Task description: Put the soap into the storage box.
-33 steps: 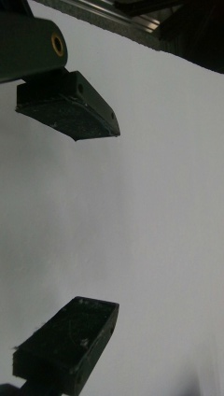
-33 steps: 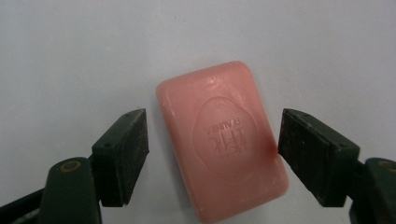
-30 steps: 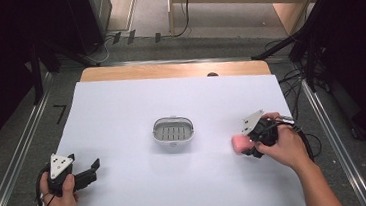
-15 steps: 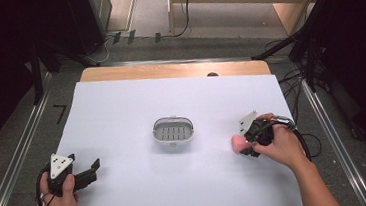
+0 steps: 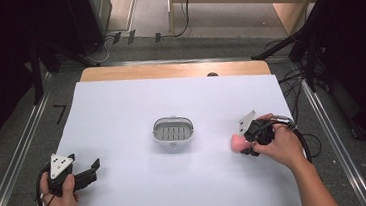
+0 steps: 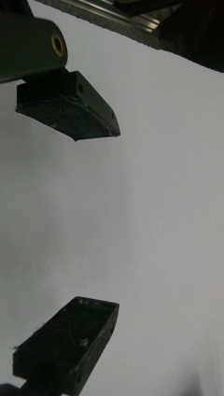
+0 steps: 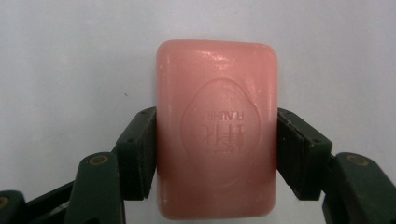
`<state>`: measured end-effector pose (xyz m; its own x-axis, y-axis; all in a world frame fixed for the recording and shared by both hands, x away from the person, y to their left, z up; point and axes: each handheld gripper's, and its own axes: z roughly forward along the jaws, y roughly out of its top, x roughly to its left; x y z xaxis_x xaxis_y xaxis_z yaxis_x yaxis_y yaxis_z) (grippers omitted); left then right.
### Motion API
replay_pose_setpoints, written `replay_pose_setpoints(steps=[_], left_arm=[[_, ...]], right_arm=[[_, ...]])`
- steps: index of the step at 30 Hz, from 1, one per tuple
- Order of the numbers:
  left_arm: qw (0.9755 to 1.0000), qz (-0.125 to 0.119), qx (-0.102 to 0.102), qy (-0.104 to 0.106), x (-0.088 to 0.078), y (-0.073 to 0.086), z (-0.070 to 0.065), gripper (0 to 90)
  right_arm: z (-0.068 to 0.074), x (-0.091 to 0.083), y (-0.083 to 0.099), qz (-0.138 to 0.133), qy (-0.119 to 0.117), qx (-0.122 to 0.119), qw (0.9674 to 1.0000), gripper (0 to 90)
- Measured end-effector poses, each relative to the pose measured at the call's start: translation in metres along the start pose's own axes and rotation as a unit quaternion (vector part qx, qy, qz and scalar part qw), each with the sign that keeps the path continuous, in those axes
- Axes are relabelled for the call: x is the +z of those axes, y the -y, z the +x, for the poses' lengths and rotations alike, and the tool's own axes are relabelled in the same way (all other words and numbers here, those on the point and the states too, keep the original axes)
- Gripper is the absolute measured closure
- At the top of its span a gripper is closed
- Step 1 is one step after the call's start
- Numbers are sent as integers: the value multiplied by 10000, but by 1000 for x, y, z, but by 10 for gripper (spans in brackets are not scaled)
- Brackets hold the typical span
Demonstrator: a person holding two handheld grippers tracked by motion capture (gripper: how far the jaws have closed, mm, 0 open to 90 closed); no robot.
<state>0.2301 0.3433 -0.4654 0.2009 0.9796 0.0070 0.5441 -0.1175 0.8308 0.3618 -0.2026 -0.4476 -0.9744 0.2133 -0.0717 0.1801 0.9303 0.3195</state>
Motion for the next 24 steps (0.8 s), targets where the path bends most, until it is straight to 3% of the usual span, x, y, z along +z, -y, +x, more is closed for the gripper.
replay_pose_setpoints(steps=[9,24], left_arm=[[10000,9,1,-4,0,0,0,142],[10000,-49,-55,-50,-1,0,0,141]], right_arm=[[2,-7,-8,-94,46,59,9999,387],[4,-21,-39,-310,-37,281,9991,387]])
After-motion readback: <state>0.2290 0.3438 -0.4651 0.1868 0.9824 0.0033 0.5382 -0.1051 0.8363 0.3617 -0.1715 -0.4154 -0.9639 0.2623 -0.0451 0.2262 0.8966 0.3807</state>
